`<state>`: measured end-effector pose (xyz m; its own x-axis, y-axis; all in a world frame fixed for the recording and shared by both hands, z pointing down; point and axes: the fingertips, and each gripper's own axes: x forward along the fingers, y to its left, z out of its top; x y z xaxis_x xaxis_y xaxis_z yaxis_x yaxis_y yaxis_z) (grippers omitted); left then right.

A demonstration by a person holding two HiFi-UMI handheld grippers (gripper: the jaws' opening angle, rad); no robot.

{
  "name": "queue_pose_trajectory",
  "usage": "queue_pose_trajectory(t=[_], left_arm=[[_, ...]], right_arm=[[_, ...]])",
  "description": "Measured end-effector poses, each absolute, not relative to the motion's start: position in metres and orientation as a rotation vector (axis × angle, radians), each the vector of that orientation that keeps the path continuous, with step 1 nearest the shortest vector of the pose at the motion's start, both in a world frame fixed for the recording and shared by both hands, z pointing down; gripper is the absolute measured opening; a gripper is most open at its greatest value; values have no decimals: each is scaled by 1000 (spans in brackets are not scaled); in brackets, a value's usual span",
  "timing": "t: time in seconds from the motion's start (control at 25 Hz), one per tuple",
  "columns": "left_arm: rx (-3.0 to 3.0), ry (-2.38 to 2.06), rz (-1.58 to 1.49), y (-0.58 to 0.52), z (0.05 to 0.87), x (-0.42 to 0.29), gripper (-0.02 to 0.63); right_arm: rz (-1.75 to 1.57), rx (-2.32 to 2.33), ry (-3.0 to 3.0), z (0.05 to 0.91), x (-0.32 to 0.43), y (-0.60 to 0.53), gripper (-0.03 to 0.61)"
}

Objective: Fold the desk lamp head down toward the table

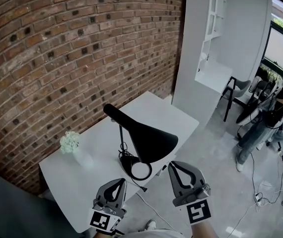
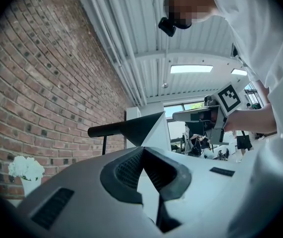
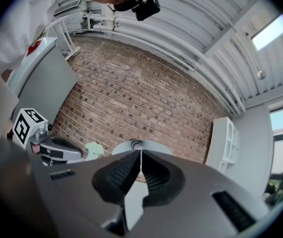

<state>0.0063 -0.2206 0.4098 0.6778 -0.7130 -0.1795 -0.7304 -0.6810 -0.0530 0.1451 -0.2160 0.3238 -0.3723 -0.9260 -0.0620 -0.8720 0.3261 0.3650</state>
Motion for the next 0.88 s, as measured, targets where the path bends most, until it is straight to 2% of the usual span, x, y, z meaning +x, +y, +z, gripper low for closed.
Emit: queue_pose_trajectory(t=[0.16, 0.88], left_arm=[[-2761, 1194, 224, -225, 408, 7, 8], [-2781, 1195, 245, -228, 407, 9, 8]], right_arm=[[-693, 1580, -2300, 319, 144, -219, 18], [-842, 1470, -2093, 317, 141, -221, 20]])
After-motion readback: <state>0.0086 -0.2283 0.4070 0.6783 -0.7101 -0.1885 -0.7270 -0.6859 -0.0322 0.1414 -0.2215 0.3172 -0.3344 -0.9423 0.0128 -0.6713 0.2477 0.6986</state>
